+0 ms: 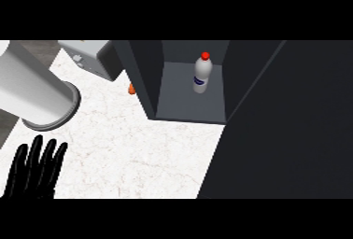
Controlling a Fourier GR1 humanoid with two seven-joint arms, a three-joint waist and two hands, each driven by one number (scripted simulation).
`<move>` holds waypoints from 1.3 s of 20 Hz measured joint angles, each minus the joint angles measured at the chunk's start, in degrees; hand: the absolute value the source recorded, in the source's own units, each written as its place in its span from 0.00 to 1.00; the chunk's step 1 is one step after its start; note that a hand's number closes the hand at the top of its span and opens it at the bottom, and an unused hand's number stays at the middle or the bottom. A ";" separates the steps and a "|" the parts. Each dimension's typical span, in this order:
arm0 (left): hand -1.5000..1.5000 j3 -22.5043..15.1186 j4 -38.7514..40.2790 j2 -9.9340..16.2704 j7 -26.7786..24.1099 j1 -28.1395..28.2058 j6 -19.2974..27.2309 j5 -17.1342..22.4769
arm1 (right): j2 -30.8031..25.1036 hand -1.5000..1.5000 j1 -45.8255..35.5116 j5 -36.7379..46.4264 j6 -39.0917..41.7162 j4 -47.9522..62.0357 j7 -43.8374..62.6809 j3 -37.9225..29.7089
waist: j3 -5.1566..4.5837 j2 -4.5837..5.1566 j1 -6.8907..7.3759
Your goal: Pick up the bottled water, place it into the cabinet and close the cabinet
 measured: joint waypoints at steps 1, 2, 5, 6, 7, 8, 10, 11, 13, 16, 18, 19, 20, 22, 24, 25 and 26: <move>0.00 0.26 0.09 0.32 -0.02 0.12 -0.30 0.05 | 0.01 1.00 -0.13 -0.13 0.11 0.00 0.10 -0.05 | -0.01 0.04 0.12; 0.00 0.50 0.13 0.49 -0.09 0.31 -0.53 0.18 | -0.01 1.00 -0.30 -0.19 0.27 -0.01 0.25 -0.09 | -0.02 0.05 0.26; 0.00 1.16 0.20 0.81 -0.32 0.50 -1.27 0.63 | 0.08 1.00 -0.53 -0.63 0.61 0.02 0.40 -0.29 | -0.06 0.27 0.68; 0.00 1.42 0.26 1.01 -0.38 0.60 -1.63 0.82 | 0.11 1.00 -0.58 -0.82 0.63 0.05 0.43 -0.37 | -0.06 0.36 0.83; 0.00 1.60 0.25 1.21 -0.49 0.80 -1.96 0.92 | 0.22 1.00 -0.52 -1.06 0.59 0.06 0.50 -0.49 | -0.07 0.41 1.06; 0.00 1.94 0.08 1.41 -0.55 0.91 -2.22 1.13 | 0.30 1.00 -0.40 -1.38 0.42 0.12 0.53 -0.52 | -0.05 0.45 1.23; 0.00 2.14 -0.02 1.47 -0.67 0.99 -2.60 1.37 | 0.47 1.00 -0.16 -2.30 0.17 0.31 0.40 -0.75 | -0.04 0.69 1.55; 0.00 2.26 -0.03 1.47 -0.75 0.90 -2.76 1.43 | 0.52 1.00 -0.17 -2.80 0.12 0.45 0.28 -0.84 | -0.03 0.81 1.68; 0.00 2.31 -0.39 1.84 -0.66 1.06 -3.27 1.57 | 0.68 1.00 -0.16 -4.11 0.23 0.90 0.23 -1.06 | -0.01 1.06 2.34; 0.00 2.62 -0.71 2.41 -0.60 1.00 -4.19 1.82 | 1.19 1.00 0.16 -8.11 0.97 2.21 0.54 -1.28 | 0.00 1.70 3.56; 0.00 2.40 -0.93 2.58 -0.61 0.83 -4.89 1.84 | 1.52 1.00 0.54 -12.29 2.12 3.39 1.59 -1.41 | -0.04 2.22 4.57; 0.00 2.45 -1.01 2.69 -0.63 0.65 -5.14 1.83 | 1.70 1.00 0.85 -14.76 2.61 4.07 2.07 -1.43 | -0.05 2.47 5.03; 0.00 2.46 -1.00 2.78 -0.73 0.56 -5.46 1.80 | 1.96 1.00 1.28 -17.23 2.90 4.84 2.50 -1.38 | -0.07 2.64 5.46; 0.00 2.47 -0.86 3.02 -0.69 0.44 -6.07 1.90 | 2.44 1.00 1.76 -21.80 3.45 6.29 3.44 -1.21 | -0.09 2.86 5.97; 0.00 2.67 -0.72 3.14 -0.77 0.38 -6.45 2.00 | 2.56 1.00 1.96 -25.05 3.23 7.23 4.19 -1.14 | -0.08 2.73 5.89; 0.00 2.90 -0.60 3.31 -0.71 0.41 -6.54 2.07 | 2.54 1.00 2.23 -26.13 2.84 7.48 4.30 -1.19 | -0.06 2.68 5.72; 0.00 3.13 -0.54 3.36 -0.79 0.60 -6.60 2.20 | 2.52 1.00 2.79 -26.82 2.12 7.53 3.99 -1.57 | -0.04 2.57 5.44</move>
